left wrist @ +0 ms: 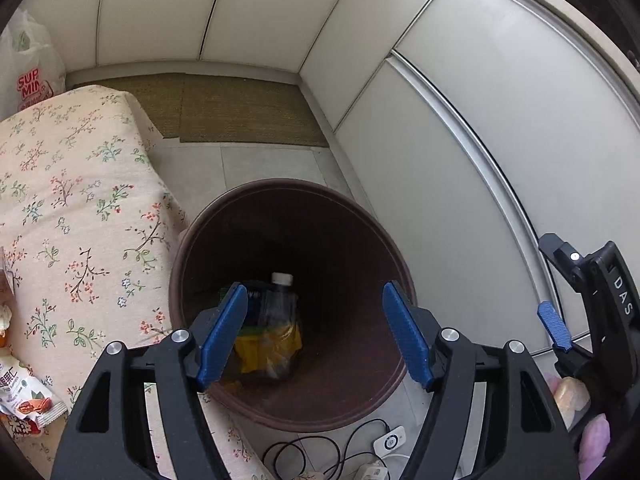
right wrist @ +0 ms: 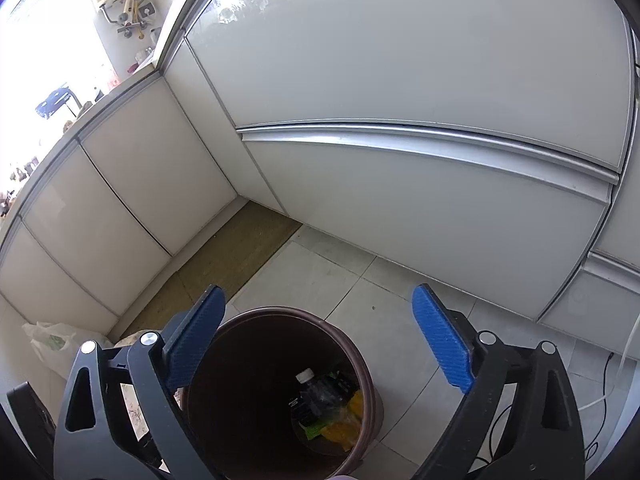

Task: Collect trash
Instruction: 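Carry the plastic bottle over the bin and release it with the left gripper, then move the left gripper to the white paper cup and grasp it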

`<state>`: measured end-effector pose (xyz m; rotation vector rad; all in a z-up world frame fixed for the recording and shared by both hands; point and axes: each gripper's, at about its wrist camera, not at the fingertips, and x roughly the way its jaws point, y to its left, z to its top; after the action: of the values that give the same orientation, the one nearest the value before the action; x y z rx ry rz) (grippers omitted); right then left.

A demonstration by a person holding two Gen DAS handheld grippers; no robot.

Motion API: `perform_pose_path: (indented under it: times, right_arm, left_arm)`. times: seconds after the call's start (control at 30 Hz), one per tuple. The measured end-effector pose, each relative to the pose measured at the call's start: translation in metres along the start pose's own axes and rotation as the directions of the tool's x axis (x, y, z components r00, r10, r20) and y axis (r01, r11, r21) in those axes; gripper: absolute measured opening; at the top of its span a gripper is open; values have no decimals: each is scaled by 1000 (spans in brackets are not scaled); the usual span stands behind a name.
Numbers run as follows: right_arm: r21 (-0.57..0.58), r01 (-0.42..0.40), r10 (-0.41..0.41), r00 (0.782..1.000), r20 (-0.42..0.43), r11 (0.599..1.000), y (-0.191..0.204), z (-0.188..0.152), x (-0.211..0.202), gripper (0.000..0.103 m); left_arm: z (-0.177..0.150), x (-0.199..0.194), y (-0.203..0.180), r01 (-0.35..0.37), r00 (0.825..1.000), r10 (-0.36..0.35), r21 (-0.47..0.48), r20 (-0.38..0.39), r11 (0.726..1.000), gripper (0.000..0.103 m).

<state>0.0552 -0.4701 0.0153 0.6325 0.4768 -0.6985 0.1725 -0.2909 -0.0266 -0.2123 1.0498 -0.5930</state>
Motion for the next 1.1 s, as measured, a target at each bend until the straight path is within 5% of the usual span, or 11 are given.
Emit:
perform_pose_path:
  times: [0.4, 0.73, 1.1]
  right_arm:
    - [-35, -8, 6, 999, -51, 999, 24, -6, 5, 96]
    - [-154, -63, 38, 986, -159, 986, 85, -36, 18, 96]
    - [-441, -147, 80, 983, -165, 885, 177, -90, 2, 96]
  left_arm:
    - [0, -20, 34, -78, 997, 78, -32, 18, 996, 73]
    - [15, -57, 108, -181, 982, 187, -130, 35, 975, 76]
    - [52, -126, 244, -302, 943, 333, -346, 31, 888, 76]
